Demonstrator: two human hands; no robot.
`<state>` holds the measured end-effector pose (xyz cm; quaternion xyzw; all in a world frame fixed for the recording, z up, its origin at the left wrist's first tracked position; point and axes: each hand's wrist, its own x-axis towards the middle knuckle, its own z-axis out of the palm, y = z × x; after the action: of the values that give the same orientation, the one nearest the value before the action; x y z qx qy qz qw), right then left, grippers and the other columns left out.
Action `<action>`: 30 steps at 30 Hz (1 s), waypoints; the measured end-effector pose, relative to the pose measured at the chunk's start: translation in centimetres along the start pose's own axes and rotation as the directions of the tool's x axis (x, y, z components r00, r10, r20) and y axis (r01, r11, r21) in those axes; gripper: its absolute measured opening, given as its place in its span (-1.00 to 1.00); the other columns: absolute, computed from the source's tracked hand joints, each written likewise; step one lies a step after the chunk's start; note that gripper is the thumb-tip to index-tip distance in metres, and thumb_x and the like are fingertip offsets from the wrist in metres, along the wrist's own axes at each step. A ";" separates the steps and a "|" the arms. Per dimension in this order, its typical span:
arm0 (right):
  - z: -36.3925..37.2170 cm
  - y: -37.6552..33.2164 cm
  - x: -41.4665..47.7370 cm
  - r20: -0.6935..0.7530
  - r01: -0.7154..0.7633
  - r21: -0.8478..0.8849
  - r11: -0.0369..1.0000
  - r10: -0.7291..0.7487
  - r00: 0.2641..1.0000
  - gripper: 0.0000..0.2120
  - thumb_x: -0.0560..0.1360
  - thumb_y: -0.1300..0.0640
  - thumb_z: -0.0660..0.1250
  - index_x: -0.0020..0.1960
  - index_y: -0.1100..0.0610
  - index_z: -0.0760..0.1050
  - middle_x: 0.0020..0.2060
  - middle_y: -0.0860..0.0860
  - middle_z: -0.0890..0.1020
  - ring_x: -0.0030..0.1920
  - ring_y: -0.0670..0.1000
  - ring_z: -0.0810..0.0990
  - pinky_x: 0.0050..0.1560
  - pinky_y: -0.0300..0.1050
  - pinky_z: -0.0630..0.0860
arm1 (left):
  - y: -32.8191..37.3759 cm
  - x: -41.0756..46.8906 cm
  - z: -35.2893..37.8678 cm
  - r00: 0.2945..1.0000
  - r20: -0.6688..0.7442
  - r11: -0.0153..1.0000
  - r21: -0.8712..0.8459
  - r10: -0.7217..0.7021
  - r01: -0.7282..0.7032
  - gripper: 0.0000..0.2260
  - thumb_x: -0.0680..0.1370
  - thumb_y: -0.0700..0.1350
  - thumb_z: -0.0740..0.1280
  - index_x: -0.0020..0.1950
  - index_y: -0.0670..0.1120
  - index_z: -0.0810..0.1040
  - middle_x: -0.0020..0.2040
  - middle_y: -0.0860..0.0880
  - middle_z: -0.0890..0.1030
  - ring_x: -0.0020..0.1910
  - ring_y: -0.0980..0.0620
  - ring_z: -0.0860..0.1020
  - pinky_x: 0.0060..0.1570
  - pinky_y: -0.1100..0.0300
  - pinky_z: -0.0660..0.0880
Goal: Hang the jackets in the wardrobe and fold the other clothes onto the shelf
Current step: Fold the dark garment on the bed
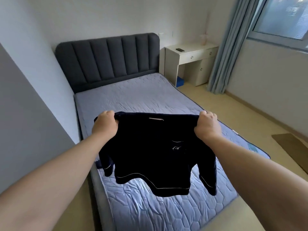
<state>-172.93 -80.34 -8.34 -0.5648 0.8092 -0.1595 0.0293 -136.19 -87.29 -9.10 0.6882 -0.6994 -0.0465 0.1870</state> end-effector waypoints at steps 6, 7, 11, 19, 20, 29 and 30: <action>-1.1 1.2 5.3 -0.032 0.173 -0.012 0.985 -0.173 0.984 -0.80 0.48 0.30 0.31 -0.04 0.16 0.28 0.06 0.21 0.48 0.20 0.23 0.38 -0.11 0.01 0.32 | 2.4 -1.9 -0.8 0.995 -0.082 0.998 0.021 -0.060 0.062 -0.90 0.55 -0.14 0.24 -0.14 -0.13 0.41 -0.16 -0.04 0.41 -0.18 -0.11 0.41 -0.24 0.02 0.36; -1.2 1.4 5.7 -0.024 0.193 -0.022 0.981 -0.194 0.981 -0.79 0.48 0.29 0.32 -0.04 0.16 0.28 0.06 0.21 0.48 0.19 0.23 0.38 -0.11 0.01 0.32 | 2.7 -2.5 -0.9 0.995 -0.076 0.997 0.030 -0.068 0.071 -0.90 0.55 -0.14 0.23 -0.15 -0.12 0.40 -0.16 -0.05 0.43 -0.17 -0.13 0.42 -0.23 0.01 0.40; -0.8 2.9 5.9 0.046 0.270 -0.056 0.961 -0.268 0.962 -0.78 0.48 0.23 0.34 -0.03 0.16 0.29 0.07 0.20 0.50 0.21 0.23 0.40 -0.04 0.01 0.37 | 3.7 -6.2 -0.3 0.989 0.035 0.985 0.100 -0.142 0.138 -0.86 0.57 -0.09 0.20 -0.16 -0.10 0.39 -0.15 -0.09 0.49 -0.18 -0.17 0.49 -0.18 -0.02 0.52; 0.5 6.7 1.8 0.336 0.254 -0.188 0.949 -0.181 0.924 -0.95 0.43 0.16 0.25 -0.18 0.13 0.39 -0.18 0.11 0.54 -0.09 0.19 0.56 -0.23 -0.03 0.48 | 3.7 -14.0 1.5 0.915 0.321 0.966 0.170 -0.242 0.196 -0.72 0.64 0.01 0.21 -0.27 -0.01 0.41 -0.20 -0.11 0.57 -0.21 -0.13 0.57 -0.21 0.05 0.51; 0.7 7.1 0.9 0.376 0.255 -0.211 0.944 -0.163 0.912 -0.93 0.43 0.15 0.25 -0.21 0.10 0.38 -0.21 0.08 0.52 -0.15 0.16 0.56 -0.26 -0.05 0.49 | 3.6 -15.1 1.9 0.900 0.366 0.966 0.185 -0.238 0.181 -0.70 0.65 0.01 0.22 -0.26 -0.06 0.44 -0.17 -0.13 0.59 -0.17 -0.15 0.58 -0.17 0.03 0.51; 2.2 8.4 -5.8 0.796 0.493 -0.491 0.718 0.140 0.589 -0.68 0.03 0.26 0.33 -0.20 0.16 0.52 -0.05 0.14 0.60 -0.08 0.20 0.64 0.06 0.04 0.60 | 3.5 -24.0 3.4 0.452 0.797 0.905 0.266 -0.400 0.331 -0.46 0.61 0.26 0.27 -0.03 -0.27 0.54 -0.08 -0.22 0.59 -0.08 -0.28 0.69 -0.04 -0.07 0.66; 2.7 8.6 -5.9 0.810 0.521 -0.501 0.691 0.164 0.563 -0.66 0.02 0.28 0.34 -0.19 0.19 0.55 0.00 0.17 0.62 -0.02 0.22 0.65 0.16 0.10 0.58 | 3.4 -24.3 3.3 0.410 0.809 0.885 0.269 -0.422 0.380 -0.41 0.58 0.28 0.29 0.07 -0.31 0.54 -0.03 -0.25 0.59 -0.12 -0.30 0.70 -0.05 -0.11 0.66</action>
<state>-177.95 -72.86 -14.13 -0.6254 0.6306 0.4307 0.1601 -140.92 -63.96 -15.86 0.7260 -0.5149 -0.4046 -0.2099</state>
